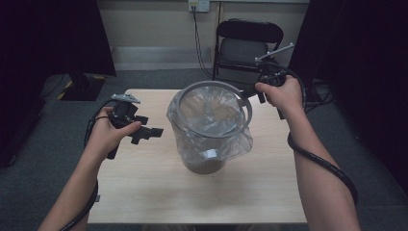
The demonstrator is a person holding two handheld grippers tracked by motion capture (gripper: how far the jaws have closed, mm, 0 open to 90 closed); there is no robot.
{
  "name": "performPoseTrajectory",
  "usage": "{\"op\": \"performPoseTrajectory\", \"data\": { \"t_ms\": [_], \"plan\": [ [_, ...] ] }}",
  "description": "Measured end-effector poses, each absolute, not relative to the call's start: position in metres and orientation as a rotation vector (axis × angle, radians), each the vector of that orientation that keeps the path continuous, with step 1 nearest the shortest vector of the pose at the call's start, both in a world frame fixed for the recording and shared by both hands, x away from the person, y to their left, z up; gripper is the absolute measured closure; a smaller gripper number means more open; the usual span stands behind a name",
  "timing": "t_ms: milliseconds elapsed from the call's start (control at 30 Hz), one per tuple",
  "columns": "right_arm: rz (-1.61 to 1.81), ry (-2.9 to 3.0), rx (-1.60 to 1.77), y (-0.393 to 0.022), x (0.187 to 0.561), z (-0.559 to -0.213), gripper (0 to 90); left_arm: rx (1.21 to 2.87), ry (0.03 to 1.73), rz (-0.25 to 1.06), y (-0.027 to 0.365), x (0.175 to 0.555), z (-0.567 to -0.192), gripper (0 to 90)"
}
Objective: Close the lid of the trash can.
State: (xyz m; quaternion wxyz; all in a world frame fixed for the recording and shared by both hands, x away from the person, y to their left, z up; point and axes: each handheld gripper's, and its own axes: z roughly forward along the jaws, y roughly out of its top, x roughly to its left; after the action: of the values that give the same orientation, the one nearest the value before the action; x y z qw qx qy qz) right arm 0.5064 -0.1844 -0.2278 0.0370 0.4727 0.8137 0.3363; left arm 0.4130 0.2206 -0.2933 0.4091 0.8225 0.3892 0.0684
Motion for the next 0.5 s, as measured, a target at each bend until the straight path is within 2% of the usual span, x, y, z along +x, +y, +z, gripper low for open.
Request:
{"op": "performPoseTrajectory", "data": {
  "t_ms": [500],
  "plan": [
    [0.959, 2.479, 1.407, -0.157, 0.516, -0.214, 83.7, 2.053, 0.986, 0.172, 0.228, 0.414, -0.293, 17.8]
  ]
}}
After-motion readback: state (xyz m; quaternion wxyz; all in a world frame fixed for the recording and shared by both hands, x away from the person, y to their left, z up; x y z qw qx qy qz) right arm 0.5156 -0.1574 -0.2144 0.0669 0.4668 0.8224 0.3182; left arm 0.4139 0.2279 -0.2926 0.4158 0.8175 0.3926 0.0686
